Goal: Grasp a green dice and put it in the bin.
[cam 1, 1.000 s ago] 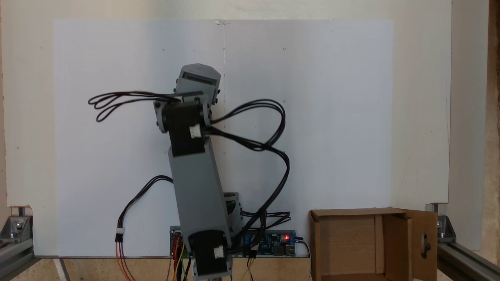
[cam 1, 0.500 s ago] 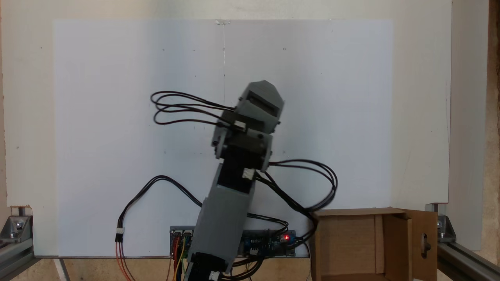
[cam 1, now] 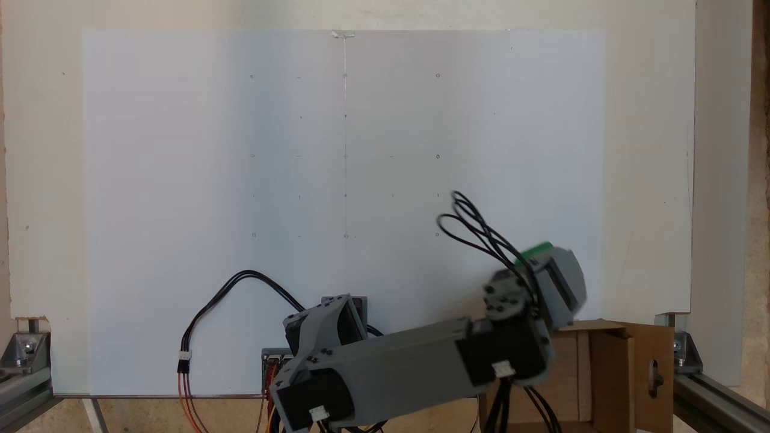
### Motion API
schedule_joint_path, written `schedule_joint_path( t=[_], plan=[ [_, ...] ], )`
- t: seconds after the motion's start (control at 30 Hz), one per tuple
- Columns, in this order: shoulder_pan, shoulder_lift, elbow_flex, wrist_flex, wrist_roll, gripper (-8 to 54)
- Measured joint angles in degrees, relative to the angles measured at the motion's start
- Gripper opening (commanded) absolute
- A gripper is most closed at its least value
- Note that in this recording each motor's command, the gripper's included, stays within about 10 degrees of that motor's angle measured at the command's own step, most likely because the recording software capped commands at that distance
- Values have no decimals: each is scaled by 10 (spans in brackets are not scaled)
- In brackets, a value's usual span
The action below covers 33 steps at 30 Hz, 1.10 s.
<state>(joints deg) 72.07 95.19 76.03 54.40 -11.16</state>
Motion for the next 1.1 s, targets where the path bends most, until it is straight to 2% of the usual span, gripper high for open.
schedule_joint_path(
  t=[0.2,0.33,0.63,0.8,0.87,0.9,0.97,1.1],
  plan=[
    [165,-73,0,-92,-60,119],
    [277,-158,-41,-106,-114,119],
    [357,-245,-41,-103,-163,119],
    [359,-256,-41,-96,-166,119],
    [359,-255,-42,-98,-166,289],
    [360,-257,-42,-101,-166,331],
    [360,-260,-42,-108,-166,385],
    [355,-260,-42,-144,-166,385]
  ],
)
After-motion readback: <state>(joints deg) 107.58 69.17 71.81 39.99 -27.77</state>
